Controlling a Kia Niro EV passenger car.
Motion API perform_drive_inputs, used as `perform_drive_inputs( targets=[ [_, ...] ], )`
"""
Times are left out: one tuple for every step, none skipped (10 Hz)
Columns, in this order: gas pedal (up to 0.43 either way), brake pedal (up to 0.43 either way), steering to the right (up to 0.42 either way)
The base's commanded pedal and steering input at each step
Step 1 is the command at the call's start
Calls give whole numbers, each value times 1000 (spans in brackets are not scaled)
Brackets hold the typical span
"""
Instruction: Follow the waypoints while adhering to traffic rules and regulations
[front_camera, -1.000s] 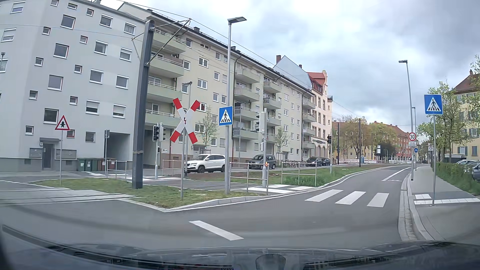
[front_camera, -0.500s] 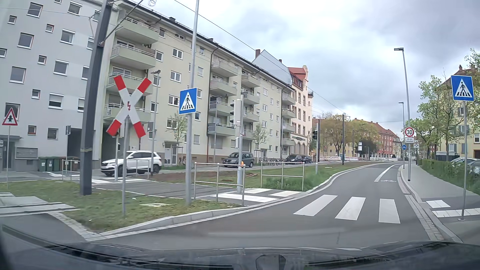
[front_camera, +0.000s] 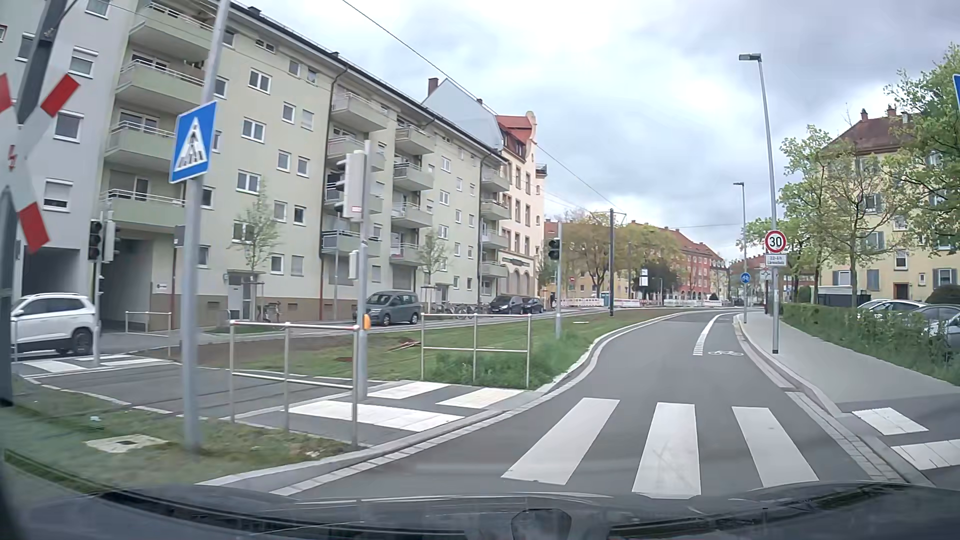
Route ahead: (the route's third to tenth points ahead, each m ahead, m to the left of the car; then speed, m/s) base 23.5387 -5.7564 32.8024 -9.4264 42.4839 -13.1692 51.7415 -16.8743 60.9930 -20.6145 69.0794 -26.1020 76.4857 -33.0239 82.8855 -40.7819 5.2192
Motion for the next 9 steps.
perform_drive_inputs(
  targets=[
    [138, 0, 258],
    [157, 0, 255],
    [169, 0, 251],
    [169, 0, 244],
    [169, 0, 236],
    [177, 0, 220],
    [177, 0, 200],
    [177, 0, 178],
    [177, 0, 146]
  ],
)
